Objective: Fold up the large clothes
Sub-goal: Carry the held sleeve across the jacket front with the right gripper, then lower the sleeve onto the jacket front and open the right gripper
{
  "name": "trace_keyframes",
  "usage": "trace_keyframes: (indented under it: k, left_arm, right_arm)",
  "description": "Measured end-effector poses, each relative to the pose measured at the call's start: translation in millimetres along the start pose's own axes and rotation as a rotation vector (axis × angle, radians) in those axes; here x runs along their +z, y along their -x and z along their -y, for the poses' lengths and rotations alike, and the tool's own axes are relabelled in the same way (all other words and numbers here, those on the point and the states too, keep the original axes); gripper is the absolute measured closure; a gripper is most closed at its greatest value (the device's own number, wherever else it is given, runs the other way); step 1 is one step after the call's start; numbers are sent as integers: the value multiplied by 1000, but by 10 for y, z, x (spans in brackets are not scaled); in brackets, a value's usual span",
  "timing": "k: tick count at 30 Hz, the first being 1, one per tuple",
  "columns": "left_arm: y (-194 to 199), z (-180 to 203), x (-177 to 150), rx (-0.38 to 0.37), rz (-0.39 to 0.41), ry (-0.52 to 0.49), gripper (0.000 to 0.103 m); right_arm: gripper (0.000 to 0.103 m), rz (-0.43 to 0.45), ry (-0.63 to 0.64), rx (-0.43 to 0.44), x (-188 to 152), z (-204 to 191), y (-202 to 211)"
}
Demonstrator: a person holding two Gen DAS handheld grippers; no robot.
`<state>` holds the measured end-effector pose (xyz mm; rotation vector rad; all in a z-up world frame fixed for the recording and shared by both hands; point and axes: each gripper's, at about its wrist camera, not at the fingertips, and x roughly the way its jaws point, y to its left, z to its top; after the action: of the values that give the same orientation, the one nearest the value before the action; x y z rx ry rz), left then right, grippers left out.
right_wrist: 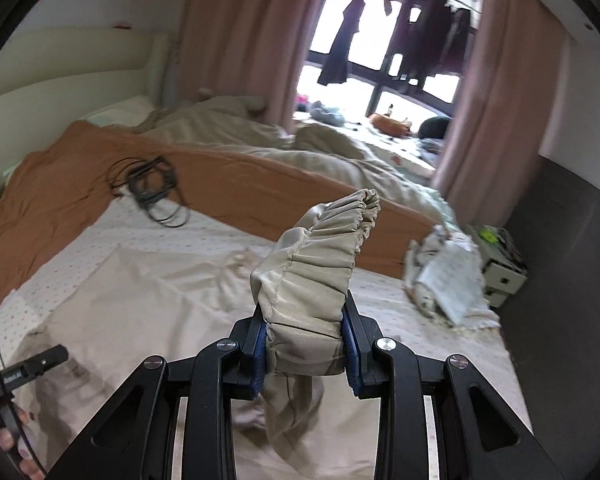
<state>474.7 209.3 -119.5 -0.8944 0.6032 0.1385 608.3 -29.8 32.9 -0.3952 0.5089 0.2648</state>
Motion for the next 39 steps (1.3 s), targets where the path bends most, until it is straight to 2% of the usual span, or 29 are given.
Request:
trace_keyframes:
  k: [3, 10, 14, 15, 17, 19, 20, 21, 22, 25, 29, 37, 39]
  left_arm:
    - [16, -57, 23, 6, 5, 24, 31]
    - [24, -178, 53, 34, 11, 51, 31]
    - [24, -250, 86, 52, 17, 62, 31]
    - [23, -278, 95, 60, 19, 70, 31]
    - [21, -329, 106, 73, 19, 77, 31]
    - [20, -376, 115, 92, 21, 87, 31]
    - [20, -389, 114, 100, 21, 88, 31]
    - [23, -391, 111, 104, 21, 84, 31]
    - [18, -377, 102, 108, 20, 75, 31]
    - [-32, -289, 60, 116, 10, 27, 31]
    - [-128, -205, 10, 121, -12, -42, 31]
    - [-318, -240, -74, 183, -54, -90, 32]
    - [-409, -218, -130, 202, -84, -113, 32]
  right_arm:
    - [71, -22, -2, 39, -87, -187, -190]
    - [71, -106, -146, 138, -549, -620, -903]
    - [70, -129, -196, 174, -700, -851, -1101]
    - [69, -140, -203, 180, -726, -888, -1118]
    - [62, -175, -250, 257, -797, -918, -1148]
    - [51, -193, -315, 331, -873, -879, -1126]
    - [46, -191, -354, 375, -944, -839, -1073]
    - [37, -184, -375, 392, -998, -807, -1038]
    - [32, -169, -401, 397, -1077, -742, -964]
    - [32, -155, -450, 383, -1291, -553, -835]
    - [32, -175, -621, 342, -1688, -43, -791]
    - [32, -295, -971, 179, -2569, 1004, -926]
    - [32, -312, -1045, 187, -2710, 1149, -981]
